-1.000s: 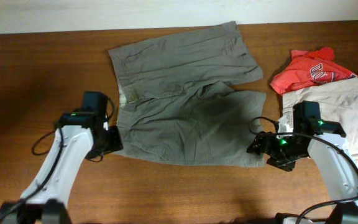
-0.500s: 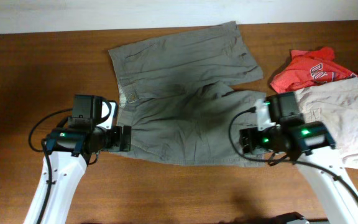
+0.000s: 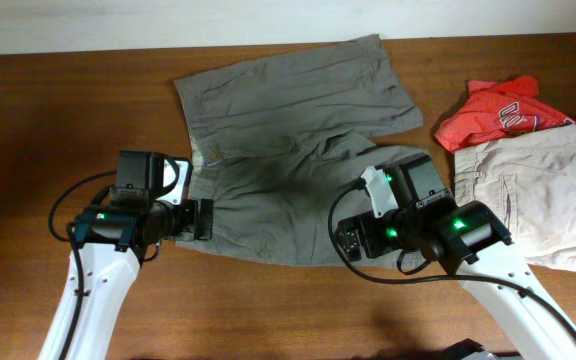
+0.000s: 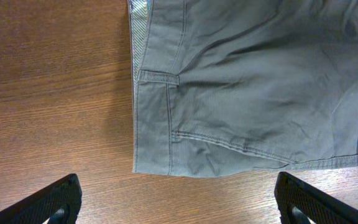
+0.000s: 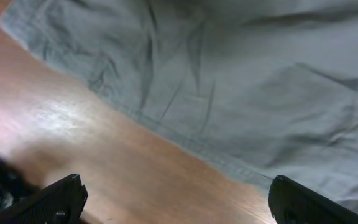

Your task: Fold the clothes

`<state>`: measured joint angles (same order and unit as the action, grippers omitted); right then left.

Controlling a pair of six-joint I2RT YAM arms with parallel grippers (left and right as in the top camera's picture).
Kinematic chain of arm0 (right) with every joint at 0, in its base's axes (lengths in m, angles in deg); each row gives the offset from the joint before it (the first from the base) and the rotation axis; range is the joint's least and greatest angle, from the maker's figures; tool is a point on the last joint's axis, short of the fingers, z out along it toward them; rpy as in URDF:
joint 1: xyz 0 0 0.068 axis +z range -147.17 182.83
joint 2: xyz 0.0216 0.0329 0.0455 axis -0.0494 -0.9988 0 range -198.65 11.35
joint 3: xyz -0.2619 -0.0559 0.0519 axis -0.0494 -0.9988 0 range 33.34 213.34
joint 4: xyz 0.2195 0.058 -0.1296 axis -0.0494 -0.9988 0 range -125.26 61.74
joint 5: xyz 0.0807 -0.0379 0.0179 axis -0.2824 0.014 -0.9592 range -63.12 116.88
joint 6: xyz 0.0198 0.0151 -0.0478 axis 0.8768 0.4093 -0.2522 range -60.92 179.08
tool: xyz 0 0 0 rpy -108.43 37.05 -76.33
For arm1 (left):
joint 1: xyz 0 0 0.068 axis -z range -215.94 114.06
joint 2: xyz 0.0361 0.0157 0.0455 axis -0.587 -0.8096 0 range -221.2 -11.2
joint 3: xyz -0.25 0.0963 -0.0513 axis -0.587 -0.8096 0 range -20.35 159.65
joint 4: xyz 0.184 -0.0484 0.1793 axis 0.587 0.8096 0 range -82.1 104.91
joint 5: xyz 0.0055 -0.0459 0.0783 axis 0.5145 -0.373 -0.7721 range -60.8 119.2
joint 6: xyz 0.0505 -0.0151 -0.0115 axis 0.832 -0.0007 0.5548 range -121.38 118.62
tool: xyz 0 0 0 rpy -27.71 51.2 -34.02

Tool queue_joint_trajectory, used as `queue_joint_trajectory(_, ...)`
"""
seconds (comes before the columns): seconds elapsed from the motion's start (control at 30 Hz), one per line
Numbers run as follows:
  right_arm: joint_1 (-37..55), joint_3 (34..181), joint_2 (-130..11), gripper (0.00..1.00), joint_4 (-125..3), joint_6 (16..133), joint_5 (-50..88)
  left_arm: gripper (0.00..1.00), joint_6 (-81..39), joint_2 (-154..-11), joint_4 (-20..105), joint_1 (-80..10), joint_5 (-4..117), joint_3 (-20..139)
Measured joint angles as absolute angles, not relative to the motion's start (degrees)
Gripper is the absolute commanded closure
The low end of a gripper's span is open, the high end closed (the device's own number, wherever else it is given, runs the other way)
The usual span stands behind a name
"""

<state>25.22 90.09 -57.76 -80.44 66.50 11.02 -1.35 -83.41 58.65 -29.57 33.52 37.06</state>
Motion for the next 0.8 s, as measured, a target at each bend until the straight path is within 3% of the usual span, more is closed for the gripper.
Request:
queue_joint_trajectory(0.1, 25.35, 90.09, -57.76, 0.0, -82.56, 66.72, 14.12, 0.01, -1.35, -83.41, 58.3, -29.57, 33.54, 37.06)
queue_joint_trajectory(0.23, 25.38, 90.09, -57.76, 0.01, -84.11, 66.15, 28.07, 0.01, -1.35, -83.41, 58.17, -29.57, 33.54, 37.06)
queue_joint_trajectory(0.43, 25.4, 90.09, -59.37, 0.01, -84.79, 52.97, 41.33, 0.01, -1.35, -83.41, 58.19, -29.57, 33.54, 37.06)
queue_joint_trajectory(0.8, 29.72, 90.13, -71.98, 0.01, -89.18, 42.13, 49.2, 0.01, -1.35, -83.41, 58.19, -29.57, 33.54, 37.06)
